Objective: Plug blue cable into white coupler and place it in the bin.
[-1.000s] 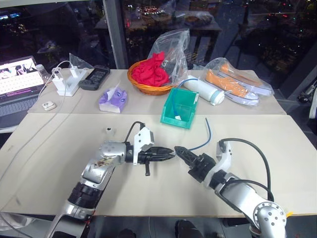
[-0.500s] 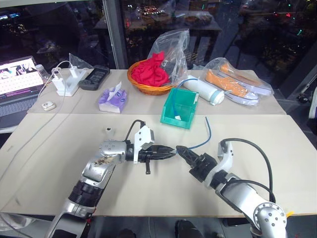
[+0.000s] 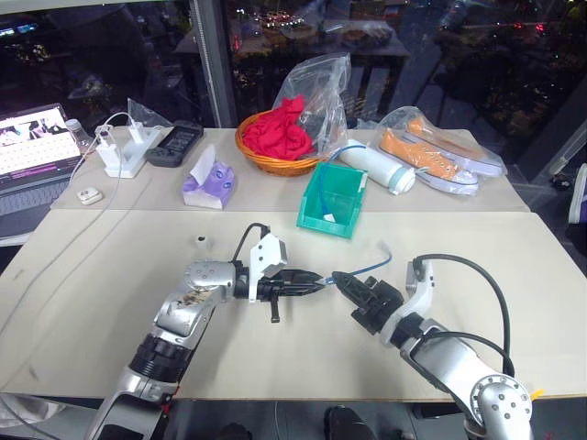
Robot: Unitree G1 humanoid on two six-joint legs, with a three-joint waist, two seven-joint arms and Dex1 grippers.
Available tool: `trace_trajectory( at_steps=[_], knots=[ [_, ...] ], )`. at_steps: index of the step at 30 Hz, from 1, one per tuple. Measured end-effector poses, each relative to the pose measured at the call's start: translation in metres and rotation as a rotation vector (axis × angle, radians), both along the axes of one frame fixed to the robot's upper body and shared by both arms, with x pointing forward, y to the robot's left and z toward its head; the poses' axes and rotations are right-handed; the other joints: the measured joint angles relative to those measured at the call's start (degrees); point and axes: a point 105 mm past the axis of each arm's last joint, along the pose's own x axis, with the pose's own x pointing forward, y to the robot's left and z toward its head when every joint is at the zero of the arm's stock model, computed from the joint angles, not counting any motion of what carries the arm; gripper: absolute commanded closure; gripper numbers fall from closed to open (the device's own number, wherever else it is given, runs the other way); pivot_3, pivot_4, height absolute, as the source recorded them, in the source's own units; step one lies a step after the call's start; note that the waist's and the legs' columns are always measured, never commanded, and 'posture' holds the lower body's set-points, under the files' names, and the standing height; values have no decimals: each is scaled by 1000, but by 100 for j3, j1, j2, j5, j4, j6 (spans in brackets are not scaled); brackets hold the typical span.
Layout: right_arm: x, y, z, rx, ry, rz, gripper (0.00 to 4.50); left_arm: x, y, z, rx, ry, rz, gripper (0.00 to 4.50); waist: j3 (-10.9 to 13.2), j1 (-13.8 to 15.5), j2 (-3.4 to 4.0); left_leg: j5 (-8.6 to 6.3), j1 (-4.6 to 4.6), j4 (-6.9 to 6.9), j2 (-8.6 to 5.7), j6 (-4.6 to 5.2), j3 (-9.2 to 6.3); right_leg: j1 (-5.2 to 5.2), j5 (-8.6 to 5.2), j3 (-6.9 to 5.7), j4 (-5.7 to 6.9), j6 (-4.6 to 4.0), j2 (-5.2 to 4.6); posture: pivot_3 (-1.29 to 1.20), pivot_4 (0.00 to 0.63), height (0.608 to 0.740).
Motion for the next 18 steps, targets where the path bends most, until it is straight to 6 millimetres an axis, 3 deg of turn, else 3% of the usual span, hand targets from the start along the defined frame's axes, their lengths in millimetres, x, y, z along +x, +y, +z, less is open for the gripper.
trace_trajectory(
  at_steps=[18],
  knots=[
    [4, 2, 5, -54, -37, 16, 4464, 2, 1, 2, -7, -19, 13, 4410, 0, -1, 0, 0, 1, 0, 0, 0, 0, 0, 0, 0, 0, 0, 0, 0, 150, 723]
  ],
)
